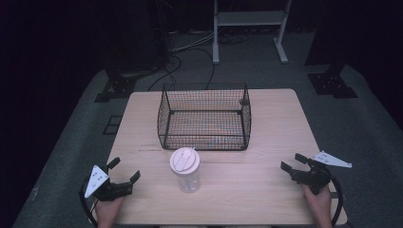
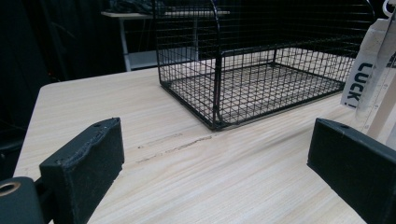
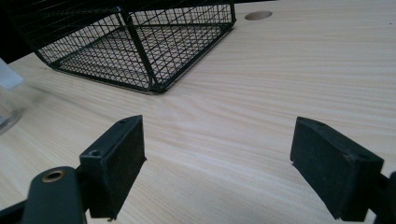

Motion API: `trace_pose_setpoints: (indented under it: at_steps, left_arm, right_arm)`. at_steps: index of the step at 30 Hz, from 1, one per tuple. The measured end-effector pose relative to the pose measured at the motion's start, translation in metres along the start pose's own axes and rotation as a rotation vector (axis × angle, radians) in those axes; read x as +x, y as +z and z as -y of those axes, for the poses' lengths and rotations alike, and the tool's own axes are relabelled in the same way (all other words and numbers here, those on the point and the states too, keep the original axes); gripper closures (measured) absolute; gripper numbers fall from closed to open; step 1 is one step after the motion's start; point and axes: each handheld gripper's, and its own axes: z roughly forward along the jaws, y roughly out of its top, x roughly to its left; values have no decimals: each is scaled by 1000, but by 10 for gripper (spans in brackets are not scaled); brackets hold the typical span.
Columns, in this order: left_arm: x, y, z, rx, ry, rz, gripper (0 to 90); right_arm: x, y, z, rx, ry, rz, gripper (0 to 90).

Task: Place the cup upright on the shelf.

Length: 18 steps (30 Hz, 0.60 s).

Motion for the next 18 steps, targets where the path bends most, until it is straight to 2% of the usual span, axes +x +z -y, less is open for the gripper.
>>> trace_pose_setpoints:
  at_steps: [4, 9, 14, 18]
  left_arm:
    - [0, 0, 0, -4, -6, 3, 27]
    - [-4, 2, -4, -19, 6, 38, 26]
    - [-13, 5, -9, -9, 38, 95, 22]
    - [-20, 5, -13, -20, 49, 144, 22]
  right_arm:
    - [-1, -1, 0, -5, 7, -6, 167]
    - [-1, -2, 0, -12, 20, -7, 167]
    - [0, -2, 0, -8, 13, -6, 168]
    - [0, -1, 1, -4, 12, -6, 168]
